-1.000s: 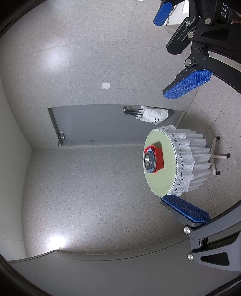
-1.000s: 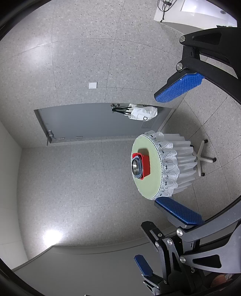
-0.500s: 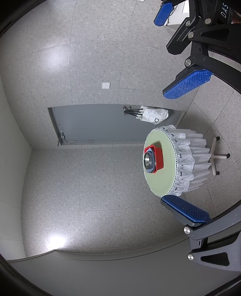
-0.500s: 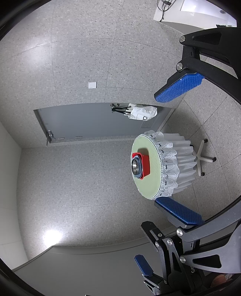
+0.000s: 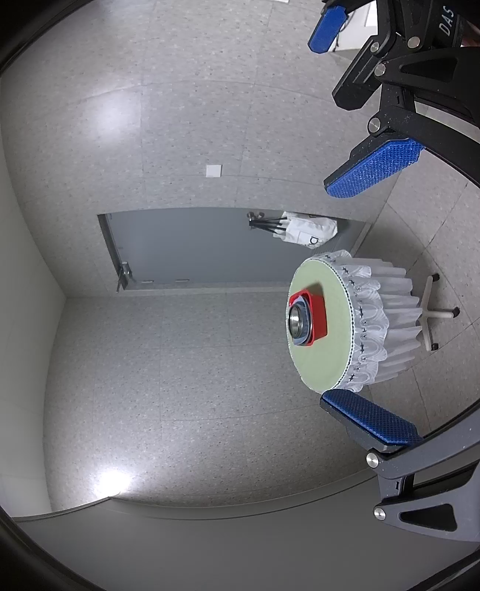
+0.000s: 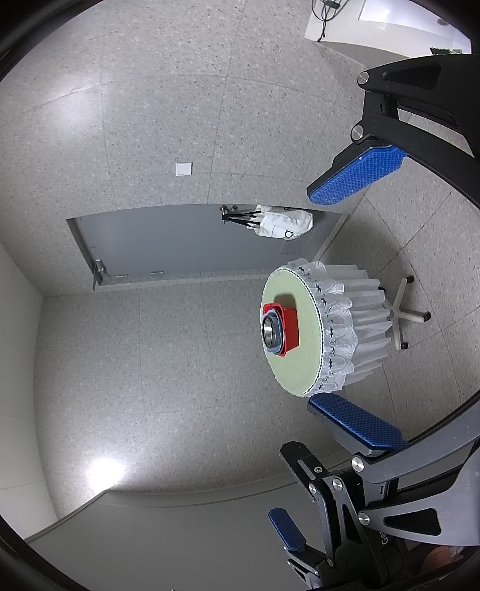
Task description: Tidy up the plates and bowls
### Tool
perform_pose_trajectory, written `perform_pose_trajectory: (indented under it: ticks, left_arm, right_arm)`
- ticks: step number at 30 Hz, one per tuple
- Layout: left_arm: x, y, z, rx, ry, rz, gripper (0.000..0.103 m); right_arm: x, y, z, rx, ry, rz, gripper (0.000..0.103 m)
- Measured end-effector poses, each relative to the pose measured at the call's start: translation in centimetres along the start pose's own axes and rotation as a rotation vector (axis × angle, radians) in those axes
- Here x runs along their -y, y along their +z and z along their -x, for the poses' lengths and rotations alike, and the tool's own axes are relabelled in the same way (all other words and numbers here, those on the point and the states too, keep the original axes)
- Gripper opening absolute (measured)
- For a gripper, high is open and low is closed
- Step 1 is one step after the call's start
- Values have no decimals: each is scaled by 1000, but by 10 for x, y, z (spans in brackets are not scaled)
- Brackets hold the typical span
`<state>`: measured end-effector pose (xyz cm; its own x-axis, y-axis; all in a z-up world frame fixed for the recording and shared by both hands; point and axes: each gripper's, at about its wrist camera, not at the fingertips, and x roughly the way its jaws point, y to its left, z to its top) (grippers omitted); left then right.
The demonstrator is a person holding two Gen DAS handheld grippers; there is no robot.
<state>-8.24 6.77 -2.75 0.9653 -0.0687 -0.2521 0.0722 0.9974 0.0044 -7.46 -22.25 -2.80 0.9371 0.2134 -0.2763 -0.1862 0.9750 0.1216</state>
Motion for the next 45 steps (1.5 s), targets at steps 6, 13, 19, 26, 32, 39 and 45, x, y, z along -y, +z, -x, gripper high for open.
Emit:
perform_pose_trajectory:
  ticks: [6,13,19,26,32,39,45]
  left_arm:
    - [2,1,3,4,6,-4,102]
    - [3,1,3,4,5,-6,102]
    - [6,1,5,5,8,-7,102]
    - [8,0,7,5,11,-8,102]
    - [7,1,6,4,12,-8,102]
    - [8,2,6,4,16,-11,102]
    - [9,2,5,4,17,-12,102]
  right_arm:
    - [-3,-1,-1,0,0,-2,103]
    - [-2,-1,-1,0,1,-3,103]
    - [-3,-1,0,2,1,-4,103]
    - [-5,-2,1,1,1,-5,103]
    - [-9,-3,2,1,0,-7,103]
    - [-11,-4,2,0,1,-10,103]
    - [-12,-4,1,0,3,-12,103]
